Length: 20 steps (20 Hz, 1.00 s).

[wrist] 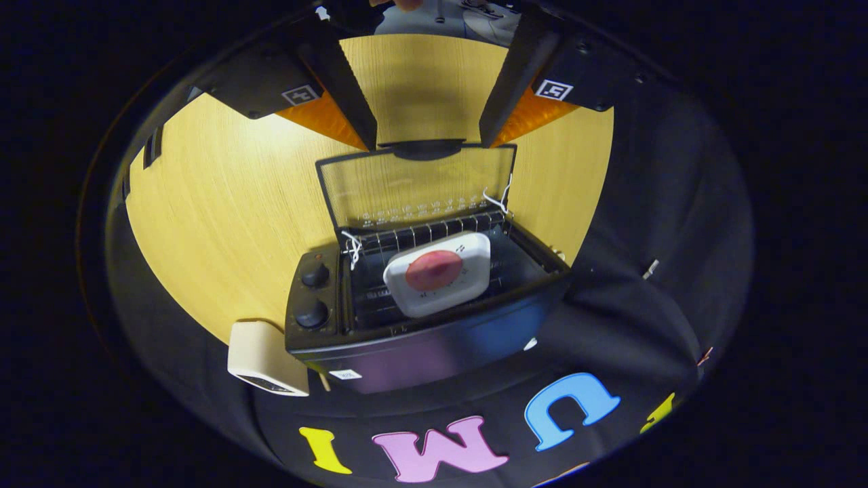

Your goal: Open the toaster oven, put the food inside, and close the toaster oven door.

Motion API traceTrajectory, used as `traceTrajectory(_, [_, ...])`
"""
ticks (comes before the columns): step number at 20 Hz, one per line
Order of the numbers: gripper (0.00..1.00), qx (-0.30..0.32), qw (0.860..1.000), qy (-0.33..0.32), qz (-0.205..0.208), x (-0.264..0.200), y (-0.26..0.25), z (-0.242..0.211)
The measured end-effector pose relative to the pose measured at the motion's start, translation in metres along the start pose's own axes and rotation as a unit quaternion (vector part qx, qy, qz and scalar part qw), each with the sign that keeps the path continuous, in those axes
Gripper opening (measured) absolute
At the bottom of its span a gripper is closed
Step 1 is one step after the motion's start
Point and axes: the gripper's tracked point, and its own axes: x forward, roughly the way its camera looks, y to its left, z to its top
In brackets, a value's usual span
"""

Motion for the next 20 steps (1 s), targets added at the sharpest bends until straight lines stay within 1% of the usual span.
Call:
traceTrajectory(3, [0.99, -0.024, 0.998, 0.052, -0.012, 0.011, -0.011, -0.031])
traceTrajectory(9, [0.99, -0.051, 0.991, 0.117, -0.031, 0.040, -0.015, -0.077])
traceTrajectory(13, [0.99, -0.038, 0.990, 0.123, -0.051, 0.060, -0.012, -0.086])
traceTrajectory(20, [0.99, -0.019, 0.988, 0.127, -0.086, 0.084, -0.013, -0.087])
